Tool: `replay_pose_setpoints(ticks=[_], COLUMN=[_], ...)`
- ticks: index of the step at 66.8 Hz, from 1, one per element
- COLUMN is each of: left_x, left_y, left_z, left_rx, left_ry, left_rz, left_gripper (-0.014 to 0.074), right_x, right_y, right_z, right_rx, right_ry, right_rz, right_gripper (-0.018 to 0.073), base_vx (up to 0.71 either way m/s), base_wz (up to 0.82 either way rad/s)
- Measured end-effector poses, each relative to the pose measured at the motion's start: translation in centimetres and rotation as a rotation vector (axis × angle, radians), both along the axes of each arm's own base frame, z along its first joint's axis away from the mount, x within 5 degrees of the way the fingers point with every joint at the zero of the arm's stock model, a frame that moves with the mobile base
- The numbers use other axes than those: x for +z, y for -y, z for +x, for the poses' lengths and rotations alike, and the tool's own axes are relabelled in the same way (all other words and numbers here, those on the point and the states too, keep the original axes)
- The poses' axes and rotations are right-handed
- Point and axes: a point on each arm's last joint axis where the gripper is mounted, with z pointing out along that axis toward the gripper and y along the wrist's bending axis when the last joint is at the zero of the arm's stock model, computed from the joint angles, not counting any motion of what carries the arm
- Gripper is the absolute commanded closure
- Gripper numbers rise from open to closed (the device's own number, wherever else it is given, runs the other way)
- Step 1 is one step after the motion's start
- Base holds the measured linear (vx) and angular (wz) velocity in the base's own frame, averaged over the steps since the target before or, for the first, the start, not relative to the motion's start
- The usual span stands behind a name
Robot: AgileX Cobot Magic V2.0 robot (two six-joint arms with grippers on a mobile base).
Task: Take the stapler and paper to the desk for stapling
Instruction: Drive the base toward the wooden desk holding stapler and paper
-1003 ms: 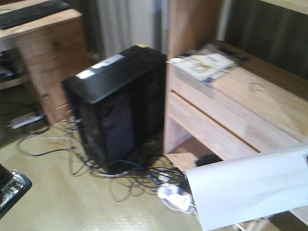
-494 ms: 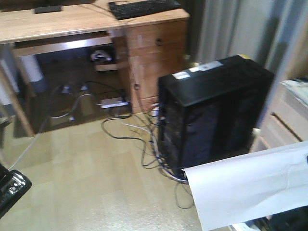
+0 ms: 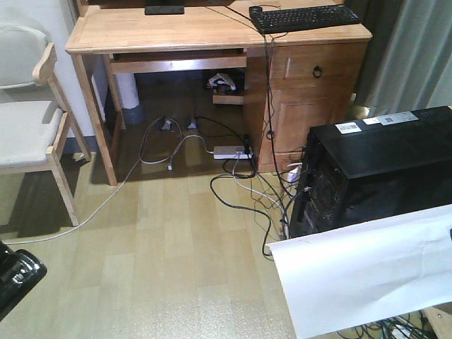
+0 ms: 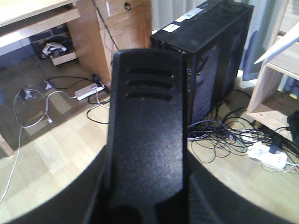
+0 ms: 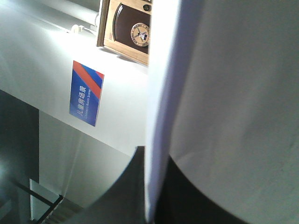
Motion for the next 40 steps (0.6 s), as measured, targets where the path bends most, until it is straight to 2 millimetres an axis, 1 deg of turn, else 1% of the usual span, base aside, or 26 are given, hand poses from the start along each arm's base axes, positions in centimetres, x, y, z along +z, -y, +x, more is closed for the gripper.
replay_pose_setpoints(ticks=[21,40], left_x=[0.0,0.0], left_y=[0.0,0.0], left_z=[0.0,0.0], left_rx=[0.0,0.0], left_ry=[0.0,0.0], left_rz=[0.0,0.0], left_gripper=[0.0603,0.0603], right_x=[0.0,0.01], right_y=[0.0,0.0], right_z=[0.0,0.0], right_rx=[0.0,0.0], right_ry=[0.0,0.001], right_rz=[0.0,0.0], right_gripper=[0.0564,0.0564], base_vx=[0.1,0.16], base_wz=[0.04,0.03])
